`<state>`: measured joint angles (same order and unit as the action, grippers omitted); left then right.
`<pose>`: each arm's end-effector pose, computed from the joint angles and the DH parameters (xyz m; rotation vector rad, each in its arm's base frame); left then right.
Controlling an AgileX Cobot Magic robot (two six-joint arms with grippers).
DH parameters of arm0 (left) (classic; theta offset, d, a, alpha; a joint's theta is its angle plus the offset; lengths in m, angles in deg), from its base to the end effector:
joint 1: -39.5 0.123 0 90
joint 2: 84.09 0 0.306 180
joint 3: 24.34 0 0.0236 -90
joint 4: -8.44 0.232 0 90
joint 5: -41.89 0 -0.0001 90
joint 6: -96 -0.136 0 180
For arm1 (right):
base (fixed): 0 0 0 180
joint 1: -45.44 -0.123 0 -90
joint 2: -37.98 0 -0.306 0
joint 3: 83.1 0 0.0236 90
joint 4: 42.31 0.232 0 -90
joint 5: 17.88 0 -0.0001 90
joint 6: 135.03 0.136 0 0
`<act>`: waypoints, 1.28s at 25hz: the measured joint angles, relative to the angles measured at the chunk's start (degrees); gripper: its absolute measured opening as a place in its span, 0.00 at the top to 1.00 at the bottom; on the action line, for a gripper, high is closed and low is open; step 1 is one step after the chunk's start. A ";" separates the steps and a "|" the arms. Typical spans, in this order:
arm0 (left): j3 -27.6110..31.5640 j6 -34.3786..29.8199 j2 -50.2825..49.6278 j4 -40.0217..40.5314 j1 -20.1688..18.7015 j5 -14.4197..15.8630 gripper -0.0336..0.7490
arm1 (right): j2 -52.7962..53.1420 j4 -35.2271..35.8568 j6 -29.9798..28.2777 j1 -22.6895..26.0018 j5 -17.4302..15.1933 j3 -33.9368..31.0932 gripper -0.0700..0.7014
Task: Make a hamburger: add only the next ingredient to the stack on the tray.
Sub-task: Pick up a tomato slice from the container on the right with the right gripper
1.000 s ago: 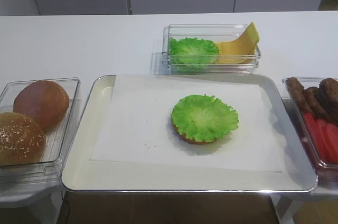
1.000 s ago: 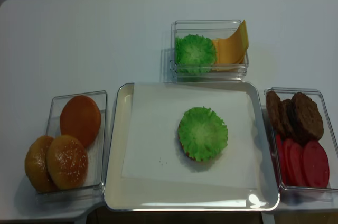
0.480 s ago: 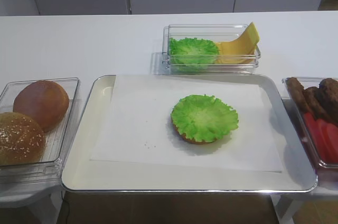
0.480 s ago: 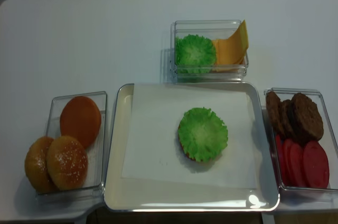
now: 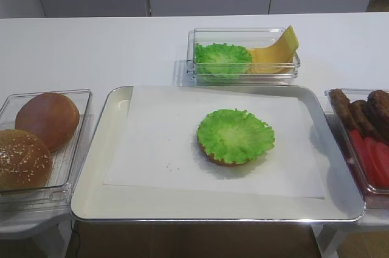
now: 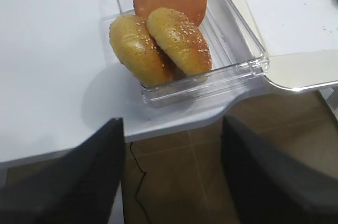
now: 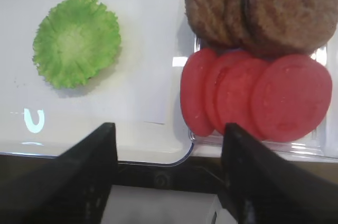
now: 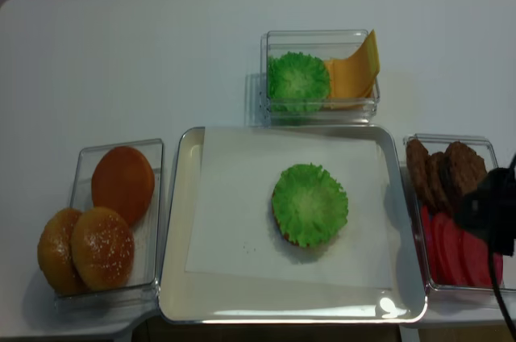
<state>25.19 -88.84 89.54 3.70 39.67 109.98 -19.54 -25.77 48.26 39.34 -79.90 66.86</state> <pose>-0.0127 -0.0105 0.2308 0.0988 2.1590 -0.0504 0.1306 0.0484 0.3022 0.0228 2.6050 0.4391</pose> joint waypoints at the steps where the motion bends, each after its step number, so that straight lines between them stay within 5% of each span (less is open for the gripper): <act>1: 0.00 0.00 0.00 0.00 0.00 0.00 0.41 | -1.00 0.13 0.25 0.00 0.00 0.04 0.30; 8: 0.00 0.00 0.00 0.00 0.00 0.00 0.41 | -7.58 -0.13 0.59 -1.00 0.59 0.69 0.34; 16: 0.00 0.00 0.00 0.00 0.00 0.00 0.41 | -17.27 -9.21 6.67 -8.88 4.25 0.78 0.35; 24: 0.00 0.00 0.00 0.00 0.00 0.00 0.41 | -24.58 -11.70 8.37 -10.25 8.66 1.03 0.36; 32: 0.00 0.00 0.00 0.00 0.00 0.00 0.41 | -25.99 -12.13 8.19 -10.25 9.96 1.15 0.51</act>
<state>25.19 -88.84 89.54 3.70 39.67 109.98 -45.53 -37.90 56.45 29.10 -69.93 68.01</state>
